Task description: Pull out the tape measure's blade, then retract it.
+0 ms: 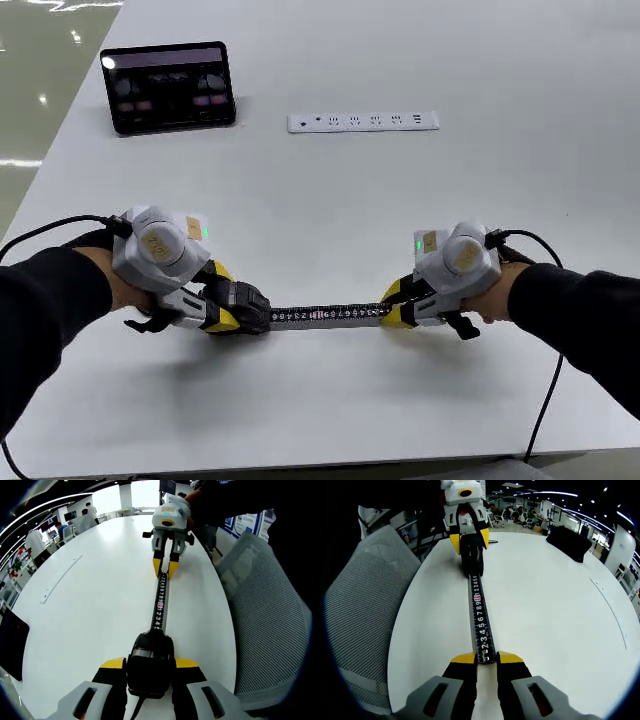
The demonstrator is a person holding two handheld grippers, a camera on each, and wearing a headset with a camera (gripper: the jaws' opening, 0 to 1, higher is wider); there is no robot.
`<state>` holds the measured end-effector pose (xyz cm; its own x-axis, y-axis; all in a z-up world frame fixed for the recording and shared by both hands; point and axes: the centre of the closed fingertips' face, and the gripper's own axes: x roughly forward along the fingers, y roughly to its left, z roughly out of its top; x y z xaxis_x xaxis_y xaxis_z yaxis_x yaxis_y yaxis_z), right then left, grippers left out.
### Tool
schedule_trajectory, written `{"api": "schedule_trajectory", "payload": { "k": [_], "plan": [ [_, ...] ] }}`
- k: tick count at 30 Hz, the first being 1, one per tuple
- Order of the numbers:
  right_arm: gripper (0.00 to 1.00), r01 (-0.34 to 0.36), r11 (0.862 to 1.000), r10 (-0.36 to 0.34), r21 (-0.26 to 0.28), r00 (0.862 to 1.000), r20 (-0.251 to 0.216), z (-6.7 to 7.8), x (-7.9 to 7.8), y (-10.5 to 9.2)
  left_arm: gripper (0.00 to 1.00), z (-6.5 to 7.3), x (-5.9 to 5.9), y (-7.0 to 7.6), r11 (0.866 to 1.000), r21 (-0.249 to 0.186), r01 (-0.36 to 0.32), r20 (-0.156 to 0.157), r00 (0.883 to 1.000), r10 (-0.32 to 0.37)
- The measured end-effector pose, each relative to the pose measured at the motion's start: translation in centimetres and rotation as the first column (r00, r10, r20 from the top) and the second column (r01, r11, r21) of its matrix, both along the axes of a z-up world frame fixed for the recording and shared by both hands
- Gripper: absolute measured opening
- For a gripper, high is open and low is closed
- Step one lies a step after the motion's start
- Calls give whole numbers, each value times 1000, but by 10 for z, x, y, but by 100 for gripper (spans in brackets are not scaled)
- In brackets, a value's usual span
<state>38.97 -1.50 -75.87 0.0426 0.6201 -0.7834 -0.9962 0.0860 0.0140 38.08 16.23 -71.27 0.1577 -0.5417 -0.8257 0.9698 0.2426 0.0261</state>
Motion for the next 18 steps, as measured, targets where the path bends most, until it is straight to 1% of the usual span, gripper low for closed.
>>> {"api": "schedule_trajectory", "payload": {
  "k": [18],
  "plan": [
    [9,21,1000,-21,-21,1000,-16,-1,4,-29,30,0,1,0,1000,-10,-18,-4,1000,18]
  ]
}}
